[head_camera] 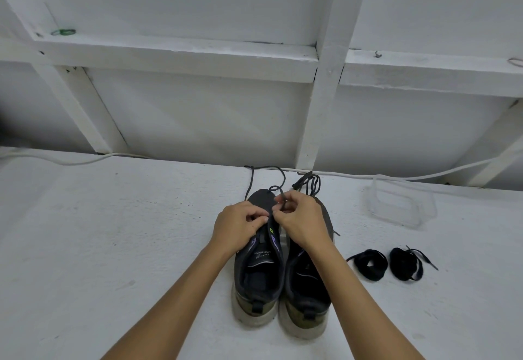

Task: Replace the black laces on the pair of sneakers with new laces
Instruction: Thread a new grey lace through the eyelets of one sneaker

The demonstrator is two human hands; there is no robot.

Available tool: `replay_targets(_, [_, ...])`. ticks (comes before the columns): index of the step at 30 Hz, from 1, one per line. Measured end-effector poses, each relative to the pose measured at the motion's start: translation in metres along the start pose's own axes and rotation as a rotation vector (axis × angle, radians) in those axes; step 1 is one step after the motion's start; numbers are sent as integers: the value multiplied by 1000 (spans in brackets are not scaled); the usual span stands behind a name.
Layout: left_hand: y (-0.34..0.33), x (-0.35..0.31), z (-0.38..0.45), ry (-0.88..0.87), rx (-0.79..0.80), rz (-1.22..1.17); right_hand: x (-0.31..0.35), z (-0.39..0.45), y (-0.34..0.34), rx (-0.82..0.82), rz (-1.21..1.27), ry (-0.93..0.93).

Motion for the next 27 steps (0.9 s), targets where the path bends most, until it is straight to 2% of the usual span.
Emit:
replay_targets(7, [-4,-2,1,15,2,102,-12,4,0,-7,-43,-100])
replay_targets(14, [-5,-12,3,13,14,253,-16,9,-9,63,-96,-161])
replay_targets(20, [-10,-13,4,26,23,307,-17,10,-10,23,-112,-175])
replay_targets(23, [-13,-19,6,-19,35,372,-14,6,-10,106,-92,-174])
replay_targets(27, [-8,-12,6,-51,72,226,-6,0,-12,275,-76,-171])
Point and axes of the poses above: each hand's wrist, its own z-axis towards the middle knuckle, its own y-axis out of the back of the hand, x = y × z, the point moved 7 cm from there along z, towards the middle knuckle, and after that the axes turned 8 degrees about x, right-handed, at the moved point
